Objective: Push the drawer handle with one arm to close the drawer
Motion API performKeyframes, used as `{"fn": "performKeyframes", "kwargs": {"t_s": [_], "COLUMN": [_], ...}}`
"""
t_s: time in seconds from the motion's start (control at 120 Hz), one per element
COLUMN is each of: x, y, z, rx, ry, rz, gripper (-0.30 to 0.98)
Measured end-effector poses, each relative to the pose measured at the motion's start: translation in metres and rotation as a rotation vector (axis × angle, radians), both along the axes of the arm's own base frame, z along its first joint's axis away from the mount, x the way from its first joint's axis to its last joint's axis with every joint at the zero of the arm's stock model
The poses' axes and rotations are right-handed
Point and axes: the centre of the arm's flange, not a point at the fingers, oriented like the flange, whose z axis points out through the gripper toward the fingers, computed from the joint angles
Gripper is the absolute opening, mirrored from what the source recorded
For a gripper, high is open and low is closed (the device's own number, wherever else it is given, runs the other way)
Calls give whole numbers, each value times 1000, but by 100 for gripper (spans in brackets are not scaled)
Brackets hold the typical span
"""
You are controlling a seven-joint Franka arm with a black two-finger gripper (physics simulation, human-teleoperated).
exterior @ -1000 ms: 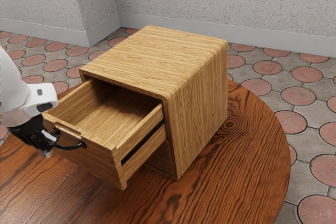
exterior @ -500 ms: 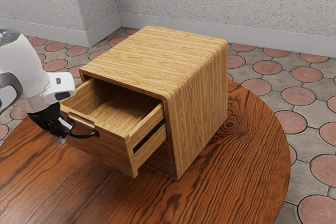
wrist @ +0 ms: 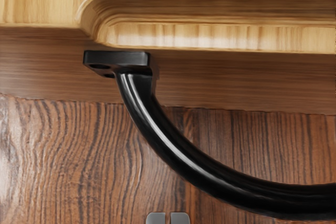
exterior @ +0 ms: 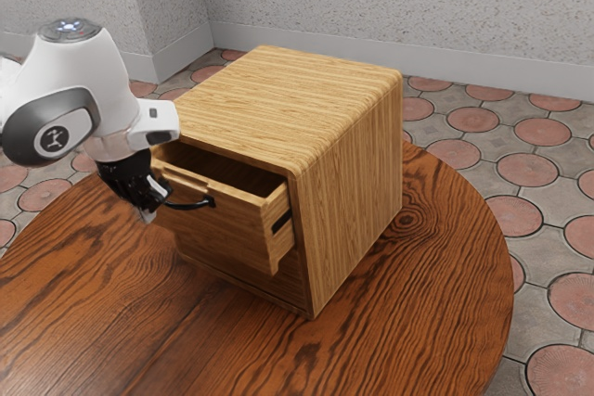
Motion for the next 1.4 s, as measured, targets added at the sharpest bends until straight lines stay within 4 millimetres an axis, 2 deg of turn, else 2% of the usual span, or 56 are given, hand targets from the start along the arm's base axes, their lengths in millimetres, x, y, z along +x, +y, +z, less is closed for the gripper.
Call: {"fn": "performKeyframes", "kwargs": {"t_s": [0.358, 0.792, 0.983, 1.05, 1.108, 1.167, 1.275, 1.4], "x": [46, 80, 27, -3, -26, -43, -54, -57], "y": [-6, -11, -10, -24, -34, -36, -34, -32], "z": [10, 14, 25, 51, 76, 92, 102, 98], "rx": [10, 15, -18, -15, -25, -44, -64, -84], "ry": [-2, -2, -48, -98, -135, -146, -134, -92], "rz": [-40, -84, -87, -103, -105, -92, -62, -36], "gripper": [-10, -10, -10, -9, 4, 17, 37, 51]}}
